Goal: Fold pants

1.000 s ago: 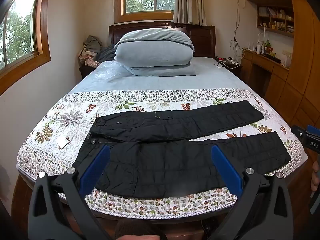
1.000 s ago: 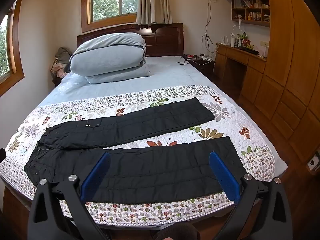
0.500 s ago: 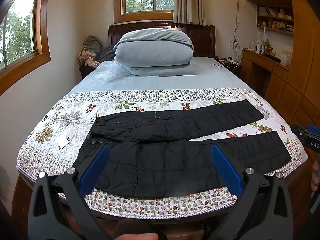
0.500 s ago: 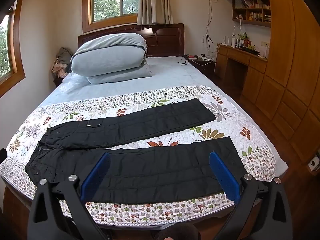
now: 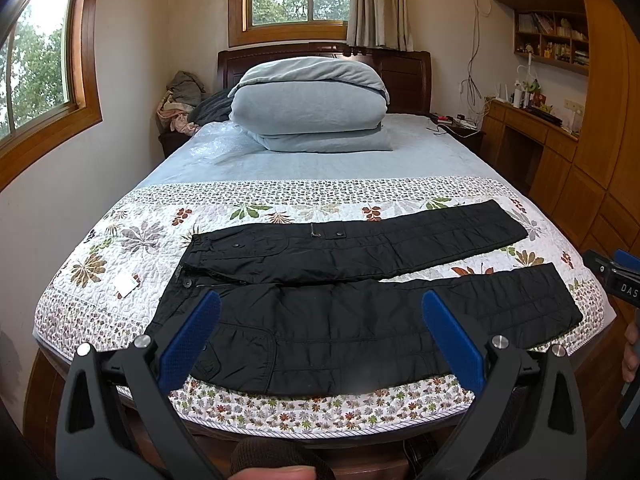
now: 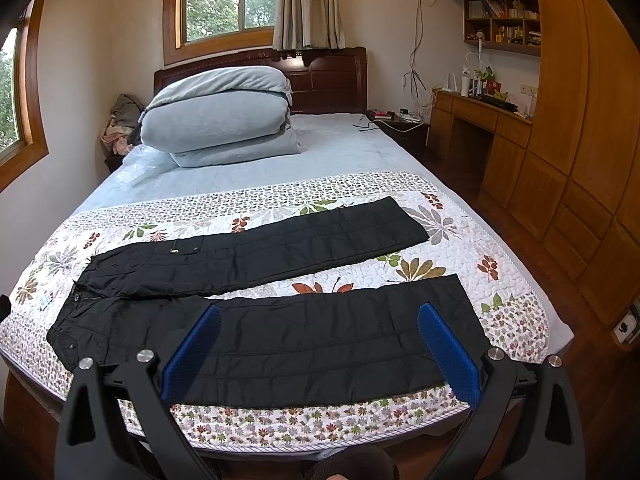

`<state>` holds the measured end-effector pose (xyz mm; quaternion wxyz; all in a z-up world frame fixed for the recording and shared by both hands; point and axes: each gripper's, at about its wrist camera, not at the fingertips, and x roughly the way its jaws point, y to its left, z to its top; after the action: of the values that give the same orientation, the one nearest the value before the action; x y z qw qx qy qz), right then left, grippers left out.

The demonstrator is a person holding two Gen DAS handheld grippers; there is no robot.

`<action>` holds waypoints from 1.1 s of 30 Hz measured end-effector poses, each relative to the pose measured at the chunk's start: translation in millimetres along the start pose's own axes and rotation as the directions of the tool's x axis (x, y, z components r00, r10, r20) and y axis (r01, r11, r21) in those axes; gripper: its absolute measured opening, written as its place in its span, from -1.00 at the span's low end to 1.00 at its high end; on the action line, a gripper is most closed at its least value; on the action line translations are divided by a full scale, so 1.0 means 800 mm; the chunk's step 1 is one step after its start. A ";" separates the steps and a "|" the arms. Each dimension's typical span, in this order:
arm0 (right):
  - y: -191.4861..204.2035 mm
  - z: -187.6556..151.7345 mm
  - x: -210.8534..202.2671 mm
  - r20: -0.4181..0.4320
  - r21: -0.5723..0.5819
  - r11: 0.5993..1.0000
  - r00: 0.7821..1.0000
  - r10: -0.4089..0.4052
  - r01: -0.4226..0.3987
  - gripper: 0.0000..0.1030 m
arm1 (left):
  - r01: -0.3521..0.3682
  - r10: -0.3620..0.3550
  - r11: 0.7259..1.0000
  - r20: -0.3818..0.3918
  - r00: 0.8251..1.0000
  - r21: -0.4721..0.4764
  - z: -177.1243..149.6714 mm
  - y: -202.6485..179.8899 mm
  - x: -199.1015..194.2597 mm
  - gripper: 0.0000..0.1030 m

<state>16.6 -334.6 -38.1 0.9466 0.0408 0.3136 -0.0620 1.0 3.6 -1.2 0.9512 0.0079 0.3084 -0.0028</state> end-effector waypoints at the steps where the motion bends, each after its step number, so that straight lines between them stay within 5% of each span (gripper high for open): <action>1: 0.001 0.000 0.000 0.000 0.000 1.000 1.000 -0.002 0.002 0.94 | 0.001 -0.001 1.000 -0.001 1.000 0.000 0.000 0.000 0.000 0.96; 33: 0.001 -0.001 -0.001 0.001 0.000 1.000 1.000 0.000 0.000 0.94 | 0.001 -0.001 1.000 -0.001 1.000 -0.001 0.003 0.004 -0.003 0.96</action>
<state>16.0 -333.5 -38.1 0.9469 0.0406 0.3130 -0.0617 0.2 7.1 2.2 0.9511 0.0074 0.3089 -0.0032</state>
